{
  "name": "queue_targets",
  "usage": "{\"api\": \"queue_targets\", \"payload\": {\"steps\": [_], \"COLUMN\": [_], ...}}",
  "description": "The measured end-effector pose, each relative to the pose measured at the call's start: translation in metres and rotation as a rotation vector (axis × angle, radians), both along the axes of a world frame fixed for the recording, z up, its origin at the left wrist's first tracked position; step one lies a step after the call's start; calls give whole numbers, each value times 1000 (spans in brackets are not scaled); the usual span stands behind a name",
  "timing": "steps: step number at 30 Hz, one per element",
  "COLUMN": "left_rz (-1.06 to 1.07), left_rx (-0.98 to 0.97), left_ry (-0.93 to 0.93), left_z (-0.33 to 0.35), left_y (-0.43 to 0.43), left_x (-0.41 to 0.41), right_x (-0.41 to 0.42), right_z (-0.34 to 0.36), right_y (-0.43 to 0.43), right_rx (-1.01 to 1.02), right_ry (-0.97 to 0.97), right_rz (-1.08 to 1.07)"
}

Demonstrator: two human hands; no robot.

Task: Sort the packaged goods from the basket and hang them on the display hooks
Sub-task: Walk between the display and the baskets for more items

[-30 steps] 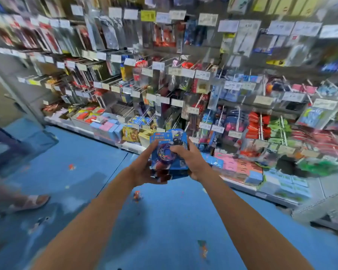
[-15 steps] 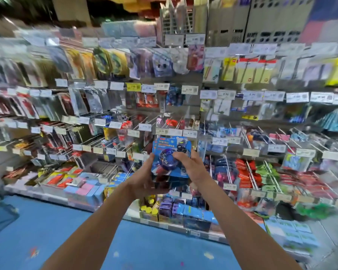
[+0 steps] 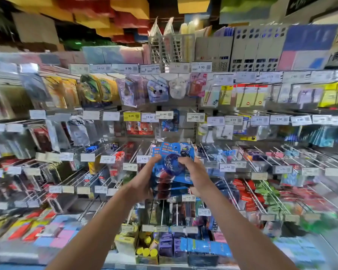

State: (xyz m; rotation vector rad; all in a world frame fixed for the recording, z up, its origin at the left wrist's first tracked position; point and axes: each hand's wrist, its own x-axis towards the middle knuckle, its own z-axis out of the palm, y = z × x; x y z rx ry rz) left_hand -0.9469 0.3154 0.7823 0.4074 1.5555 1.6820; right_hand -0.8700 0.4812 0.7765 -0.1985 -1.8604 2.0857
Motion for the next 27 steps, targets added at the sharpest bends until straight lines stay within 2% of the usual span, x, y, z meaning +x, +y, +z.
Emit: {"api": "queue_targets", "payload": {"steps": [7, 12, 21, 23, 27], "left_rz": [-48, 53, 61, 69, 46], "left_rx": [44, 26, 167, 176, 167], "left_ry": [-3, 40, -10, -67, -52], "left_z": [-1, -4, -27, -26, -29], "left_y": [39, 68, 77, 78, 78], "left_x": [-58, -101, -160, -173, -200], "right_x": [-59, -112, -163, -171, -182], "right_z": [8, 6, 0, 2, 3], "right_y": [34, 56, 67, 67, 67], "right_rx": [20, -208, -304, -332, -352], "right_ry": [9, -7, 19, 19, 37], "right_rz": [-139, -237, -151, -148, -145]}}
